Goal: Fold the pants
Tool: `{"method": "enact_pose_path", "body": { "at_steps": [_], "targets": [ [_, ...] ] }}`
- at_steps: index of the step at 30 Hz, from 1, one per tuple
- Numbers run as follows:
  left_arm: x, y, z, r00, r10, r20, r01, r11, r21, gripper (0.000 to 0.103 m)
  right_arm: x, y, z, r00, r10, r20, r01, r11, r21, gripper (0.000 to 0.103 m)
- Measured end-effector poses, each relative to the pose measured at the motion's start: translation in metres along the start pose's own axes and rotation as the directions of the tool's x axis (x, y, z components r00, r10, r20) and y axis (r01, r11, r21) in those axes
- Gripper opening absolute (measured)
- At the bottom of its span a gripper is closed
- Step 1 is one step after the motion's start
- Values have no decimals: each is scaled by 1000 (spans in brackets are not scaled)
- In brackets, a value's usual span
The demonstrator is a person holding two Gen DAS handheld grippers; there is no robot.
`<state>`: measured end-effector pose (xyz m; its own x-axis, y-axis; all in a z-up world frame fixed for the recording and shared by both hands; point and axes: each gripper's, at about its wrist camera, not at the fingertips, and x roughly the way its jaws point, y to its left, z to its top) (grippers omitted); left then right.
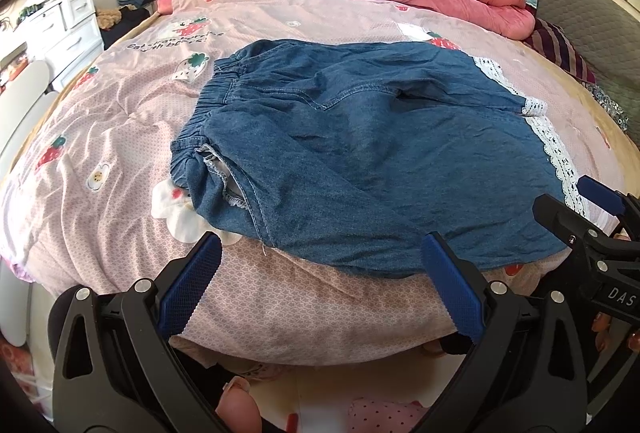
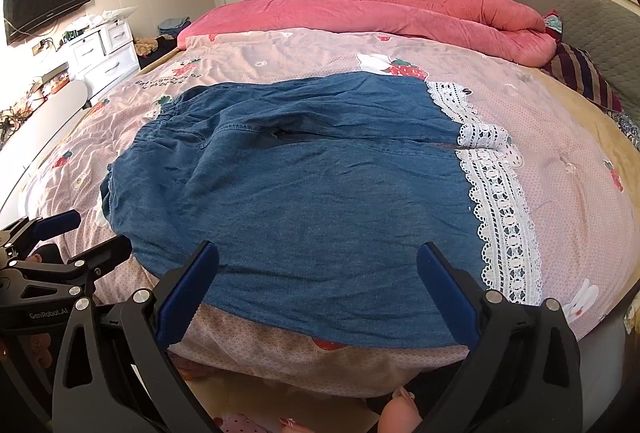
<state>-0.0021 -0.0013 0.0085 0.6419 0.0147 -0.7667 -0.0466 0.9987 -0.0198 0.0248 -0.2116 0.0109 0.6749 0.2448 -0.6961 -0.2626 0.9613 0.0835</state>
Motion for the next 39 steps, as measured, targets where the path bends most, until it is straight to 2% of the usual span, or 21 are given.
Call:
{"method": "enact_pose_path", "body": {
  "at_steps": [22, 30, 39],
  "targets": [
    [13, 4, 5, 1000, 20, -9, -20, 1000, -4, 94, 18, 1, 3, 1000, 7, -23, -7, 1000, -7, 99],
    [26, 10, 18, 1000, 22, -19, -22, 1000, -12, 94, 37, 0, 23, 999, 17, -39, -18, 1000, -25, 99],
    [49, 25, 50, 999, 50, -17, -51, 998, -27, 94, 68, 2, 58, 998, 31, -51, -34, 998, -60, 99]
  ]
}}
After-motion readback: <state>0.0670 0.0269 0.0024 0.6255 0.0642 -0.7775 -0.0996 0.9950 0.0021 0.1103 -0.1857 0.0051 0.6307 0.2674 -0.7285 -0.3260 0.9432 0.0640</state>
